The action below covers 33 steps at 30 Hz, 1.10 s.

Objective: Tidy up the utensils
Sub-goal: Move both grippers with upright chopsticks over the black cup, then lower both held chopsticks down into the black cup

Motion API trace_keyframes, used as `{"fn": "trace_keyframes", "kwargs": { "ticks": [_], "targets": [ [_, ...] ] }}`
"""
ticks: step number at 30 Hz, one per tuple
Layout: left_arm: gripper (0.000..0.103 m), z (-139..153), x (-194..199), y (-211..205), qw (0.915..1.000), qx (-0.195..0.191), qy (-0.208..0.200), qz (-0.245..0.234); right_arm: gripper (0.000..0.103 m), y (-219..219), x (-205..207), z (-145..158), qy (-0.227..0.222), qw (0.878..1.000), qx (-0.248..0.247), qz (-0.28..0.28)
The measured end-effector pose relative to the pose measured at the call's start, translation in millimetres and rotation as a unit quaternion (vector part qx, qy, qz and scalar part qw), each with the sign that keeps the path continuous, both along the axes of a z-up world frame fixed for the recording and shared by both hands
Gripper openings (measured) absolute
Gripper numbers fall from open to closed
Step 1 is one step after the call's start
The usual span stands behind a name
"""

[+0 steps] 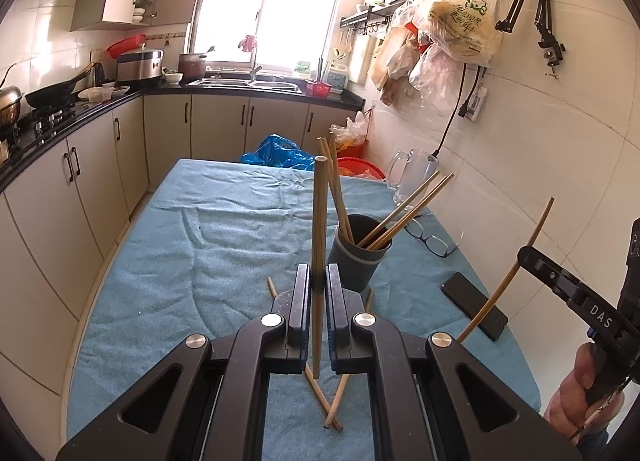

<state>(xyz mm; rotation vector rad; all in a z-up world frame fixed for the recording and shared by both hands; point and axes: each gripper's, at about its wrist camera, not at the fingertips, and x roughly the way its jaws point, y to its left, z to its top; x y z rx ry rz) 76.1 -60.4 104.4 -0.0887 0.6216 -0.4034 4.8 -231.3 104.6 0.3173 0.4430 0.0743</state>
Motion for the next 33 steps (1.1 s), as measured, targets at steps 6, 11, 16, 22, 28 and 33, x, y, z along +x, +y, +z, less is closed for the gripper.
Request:
{"fn": "trace_keyframes", "kwargs": {
  "ticks": [6, 11, 16, 22, 28, 33],
  "targets": [
    [0.007, 7, 4, -4, 1.0000, 0.001, -0.005, -0.006, 0.007, -2, 3, 2, -0.001, 1.000, 0.001, -0.001],
    [0.007, 12, 12, -9, 0.9999, 0.001, -0.008, -0.012, 0.007, -6, 11, 7, -0.008, 1.000, -0.002, -0.005],
    [0.007, 20, 25, -16, 0.9997, -0.007, -0.009, -0.023, 0.007, -14, 22, 11, -0.012, 1.000, 0.000, -0.014],
    [0.007, 34, 43, -28, 0.9992, -0.012, -0.021, -0.031, 0.007, -23, 38, 21, -0.023, 0.999, 0.006, -0.025],
    [0.007, 59, 65, -38, 0.9985, -0.021, -0.038, -0.033, 0.007, -27, 61, 39, -0.043, 0.999, 0.008, -0.032],
    [0.006, 75, 91, -51, 0.9978, -0.034, -0.045, -0.034, 0.007, -29, 82, 54, -0.059, 0.997, 0.010, -0.039]
  ]
}}
